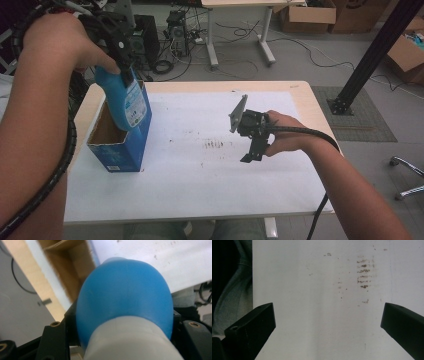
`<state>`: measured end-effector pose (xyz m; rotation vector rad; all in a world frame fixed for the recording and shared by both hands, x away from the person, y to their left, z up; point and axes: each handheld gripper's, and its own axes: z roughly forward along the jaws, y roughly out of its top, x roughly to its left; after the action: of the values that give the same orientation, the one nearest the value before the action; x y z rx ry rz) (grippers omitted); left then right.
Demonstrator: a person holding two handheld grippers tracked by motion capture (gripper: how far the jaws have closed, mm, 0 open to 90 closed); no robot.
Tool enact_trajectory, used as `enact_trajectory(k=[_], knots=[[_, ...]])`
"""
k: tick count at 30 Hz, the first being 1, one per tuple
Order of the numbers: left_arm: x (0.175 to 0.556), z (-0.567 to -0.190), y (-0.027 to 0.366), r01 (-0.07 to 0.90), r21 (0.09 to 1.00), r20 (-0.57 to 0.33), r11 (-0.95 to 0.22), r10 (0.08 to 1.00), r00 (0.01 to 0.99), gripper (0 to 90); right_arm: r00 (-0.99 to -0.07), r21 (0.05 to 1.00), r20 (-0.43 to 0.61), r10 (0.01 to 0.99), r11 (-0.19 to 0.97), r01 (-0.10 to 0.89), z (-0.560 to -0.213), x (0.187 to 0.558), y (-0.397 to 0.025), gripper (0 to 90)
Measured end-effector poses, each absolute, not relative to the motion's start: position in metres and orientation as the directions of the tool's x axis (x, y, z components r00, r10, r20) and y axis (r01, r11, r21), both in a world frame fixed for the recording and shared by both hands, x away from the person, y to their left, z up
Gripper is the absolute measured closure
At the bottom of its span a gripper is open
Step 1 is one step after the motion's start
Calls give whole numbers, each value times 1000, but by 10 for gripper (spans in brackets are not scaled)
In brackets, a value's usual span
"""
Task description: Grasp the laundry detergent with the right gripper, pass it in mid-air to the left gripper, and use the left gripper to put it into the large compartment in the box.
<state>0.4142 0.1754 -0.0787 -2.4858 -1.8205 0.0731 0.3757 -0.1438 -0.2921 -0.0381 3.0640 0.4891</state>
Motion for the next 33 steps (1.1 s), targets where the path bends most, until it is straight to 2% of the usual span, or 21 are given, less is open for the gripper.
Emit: enact_trajectory(k=[1, 5, 7, 12, 21, 33], knots=[[415, -77, 183, 964, -77, -1, -254, 967, 255, 384, -999, 309, -40, -17, 951, -28, -292, 376, -144, 0], [418, -73, 195, 980, -64, 9, -186, 982, 187, 385, -999, 306, -42, -11, 952, -24, -291, 375, -148, 0], [420, -72, 206, 991, -47, 7, -122, 992, 122, 384, -999, 303, -45, -10, 953, -23, -290, 375, -149, 0], [424, -75, 221, 998, -38, 3, -49, 999, 49, 384, -999, 301, -46, -4, 954, -17, -288, 375, -153, 0], [430, -96, 236, 999, -40, 7, -19, 1000, 19, 384, -999, 299, -41, 6, 954, -6, -292, 376, -155, 0], [436, -143, 247, 1000, -22, 9, -8, 1000, 8, 384, -999, 294, -33, 5, 956, -5, -298, 374, -154, 0]])
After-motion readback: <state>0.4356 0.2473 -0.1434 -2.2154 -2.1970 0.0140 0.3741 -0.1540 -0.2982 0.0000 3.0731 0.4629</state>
